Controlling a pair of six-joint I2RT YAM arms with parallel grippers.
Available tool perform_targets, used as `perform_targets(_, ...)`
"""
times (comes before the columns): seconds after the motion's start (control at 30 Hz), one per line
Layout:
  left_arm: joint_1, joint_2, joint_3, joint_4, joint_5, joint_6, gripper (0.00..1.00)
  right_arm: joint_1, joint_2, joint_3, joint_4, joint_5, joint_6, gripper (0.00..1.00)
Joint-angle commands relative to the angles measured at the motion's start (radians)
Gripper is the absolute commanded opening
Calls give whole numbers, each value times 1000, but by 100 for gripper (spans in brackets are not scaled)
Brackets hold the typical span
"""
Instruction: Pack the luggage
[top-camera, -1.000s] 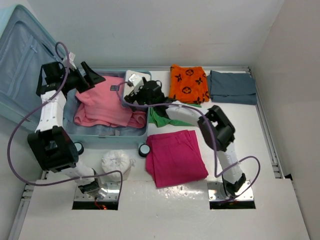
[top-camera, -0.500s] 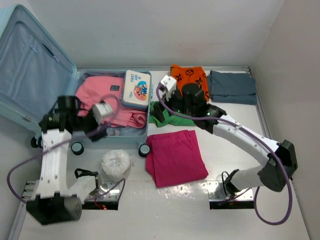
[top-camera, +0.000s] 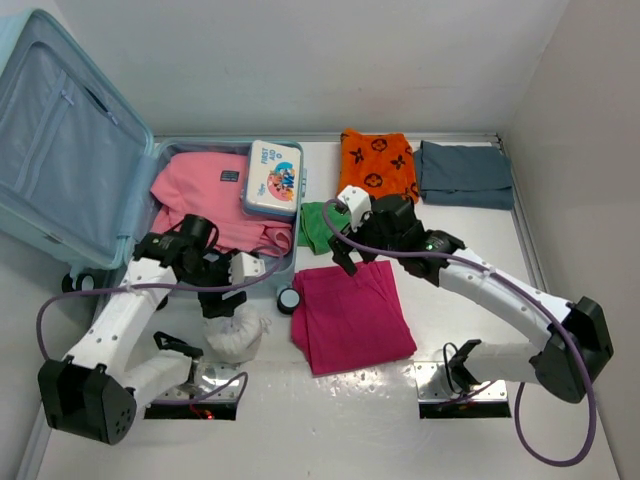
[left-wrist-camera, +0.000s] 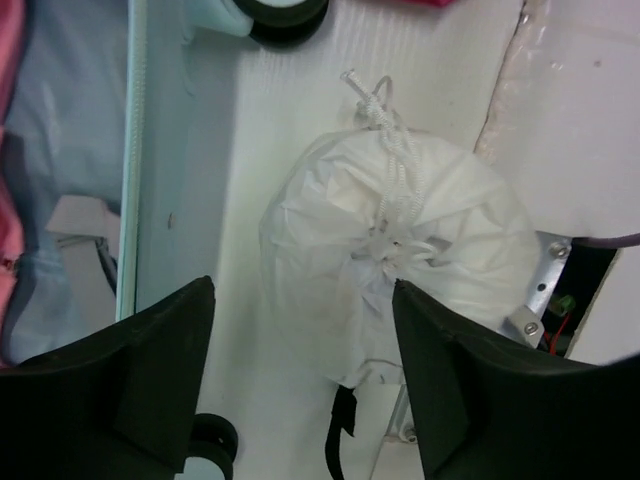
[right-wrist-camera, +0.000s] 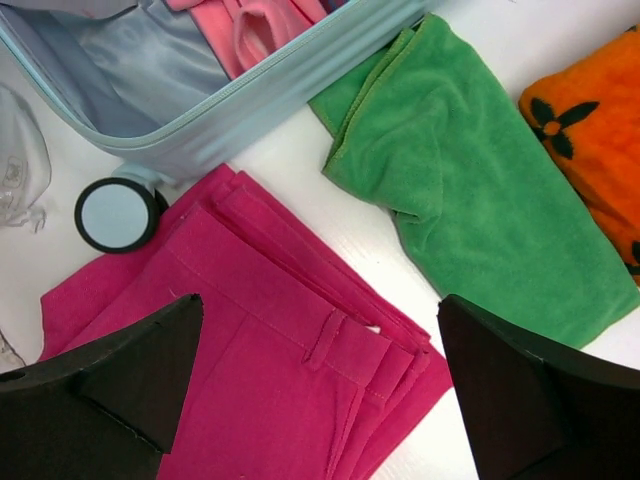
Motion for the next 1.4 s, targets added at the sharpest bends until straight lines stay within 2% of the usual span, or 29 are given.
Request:
perform_targets(0.0, -50, 14, -26, 65, -53, -39, 76, 4, -29, 10, -12, 32, -11, 99)
perform_targets(0.2, -165, 54, -76, 136, -134, -107, 79, -32, -20, 26, -35, 30, -56, 99)
perform_targets(0.43, -277, 86, -213, 291, -312, -206, 74, -46, -5, 62, -36, 32, -83, 99)
perform_targets(0.57, -308, 99, -237, 317, -343, -240, 53, -44, 0, 73, -38, 29, -86, 99)
perform_targets(0.6, -308, 99, -214, 317, -329, -240, 38, -47, 1, 76, -36, 30, -89, 99)
perform_targets(0.67, -308, 57, -174, 288, -302, -240, 24, -45, 3, 80, -33, 35, -94, 99)
perform_targets(0.7, -299, 37, -104, 273, -267, -240, 12, -49, 3, 80, -30, 36, -99, 98)
perform_targets(0.77, -290, -7, -10, 246, -233, -281, 3, -49, 5, 85, -32, 35, -102, 98)
perform_targets(0.83, -290, 22, 181, 199, -182, -337, 0, -53, 0, 79, -29, 38, -103, 98)
perform_targets(0.87, -265, 48, 326, 173, -105, -370, 0, -56, 0, 79, -29, 39, -102, 98)
perform_targets(0.93, -241, 127, 458, 107, -43, -422, 0, -61, 1, 71, -29, 33, -103, 98)
perform_targets(0.97, -212, 143, 543, 107, -32, -444, 0, -67, 5, 73, -33, 30, -106, 98)
perform_targets(1.03, -184, 168, 587, 107, -80, -458, 0, -67, 11, 80, -42, 19, -108, 98)
perform_targets(1.1, -120, 221, 578, 96, -249, -438, 0, -76, 24, 94, -43, 7, -108, 98)
perform_targets(1.13, -119, 221, 561, 96, -249, -428, 0, -76, 26, 97, -46, 4, -109, 98)
perform_targets(1.17, -71, 237, 519, 85, -309, -414, 0, -78, 32, 106, -49, -3, -111, 98)
perform_targets(1.23, -8, 286, 474, 65, -338, -385, 0, -82, 47, 126, -67, -19, -112, 98)
perform_targets(1.27, 64, 310, 424, 65, -361, -375, 0, -88, 48, 129, -79, -23, -115, 98)
perform_targets(1.33, 139, 336, 370, 117, -400, -375, 1, -95, 44, 125, -87, -34, -125, 97)
perform_targets(1.37, 219, 355, 348, 133, -417, -375, 1, -108, 35, 119, -89, -31, -129, 97)
